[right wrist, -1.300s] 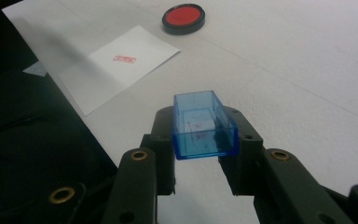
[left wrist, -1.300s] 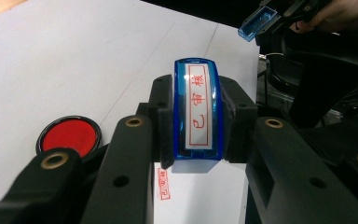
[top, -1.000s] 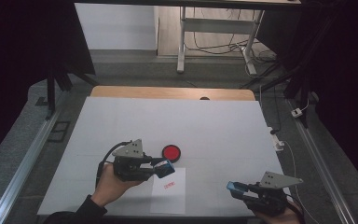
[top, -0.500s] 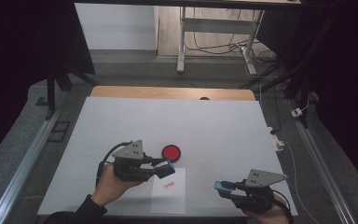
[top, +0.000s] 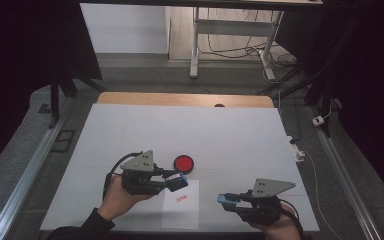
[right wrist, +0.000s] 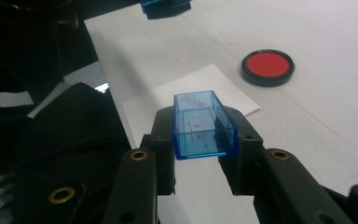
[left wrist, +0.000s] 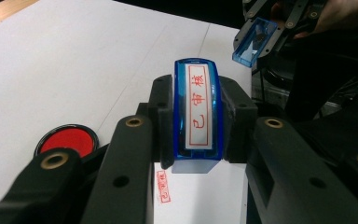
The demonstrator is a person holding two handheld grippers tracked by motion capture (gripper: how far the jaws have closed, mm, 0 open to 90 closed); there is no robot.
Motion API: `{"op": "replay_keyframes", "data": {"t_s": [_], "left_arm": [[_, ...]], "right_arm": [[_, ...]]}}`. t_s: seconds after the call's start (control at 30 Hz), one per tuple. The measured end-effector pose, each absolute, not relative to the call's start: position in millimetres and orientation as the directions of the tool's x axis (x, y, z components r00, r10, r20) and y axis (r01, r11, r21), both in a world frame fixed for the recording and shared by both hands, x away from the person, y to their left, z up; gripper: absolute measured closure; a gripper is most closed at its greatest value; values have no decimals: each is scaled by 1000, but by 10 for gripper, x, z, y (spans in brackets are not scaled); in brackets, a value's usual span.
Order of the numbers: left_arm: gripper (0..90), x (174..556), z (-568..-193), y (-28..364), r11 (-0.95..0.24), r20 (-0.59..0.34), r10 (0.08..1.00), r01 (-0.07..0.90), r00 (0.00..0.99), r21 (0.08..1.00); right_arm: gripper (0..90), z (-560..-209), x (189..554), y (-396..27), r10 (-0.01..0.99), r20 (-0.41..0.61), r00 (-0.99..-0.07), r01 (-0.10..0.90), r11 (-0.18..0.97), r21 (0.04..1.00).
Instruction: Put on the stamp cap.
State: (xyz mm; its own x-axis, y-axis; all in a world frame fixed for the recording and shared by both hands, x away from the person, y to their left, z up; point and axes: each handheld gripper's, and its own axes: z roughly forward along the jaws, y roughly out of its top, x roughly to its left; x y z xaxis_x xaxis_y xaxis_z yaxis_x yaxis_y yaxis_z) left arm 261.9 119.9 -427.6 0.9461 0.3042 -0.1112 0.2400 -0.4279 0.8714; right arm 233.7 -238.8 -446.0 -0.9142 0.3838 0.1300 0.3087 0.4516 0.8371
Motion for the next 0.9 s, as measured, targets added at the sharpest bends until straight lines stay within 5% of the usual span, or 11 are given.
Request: {"op": "replay_keyframes", "data": {"t_s": [0.9], "left_arm": [[694, 2619, -4260, 1195, -427, -106, 291, 228, 951, 875]], "right_arm": [[678, -4474, 2440, -2003, 305, 93, -948, 246, 511, 824]]}}
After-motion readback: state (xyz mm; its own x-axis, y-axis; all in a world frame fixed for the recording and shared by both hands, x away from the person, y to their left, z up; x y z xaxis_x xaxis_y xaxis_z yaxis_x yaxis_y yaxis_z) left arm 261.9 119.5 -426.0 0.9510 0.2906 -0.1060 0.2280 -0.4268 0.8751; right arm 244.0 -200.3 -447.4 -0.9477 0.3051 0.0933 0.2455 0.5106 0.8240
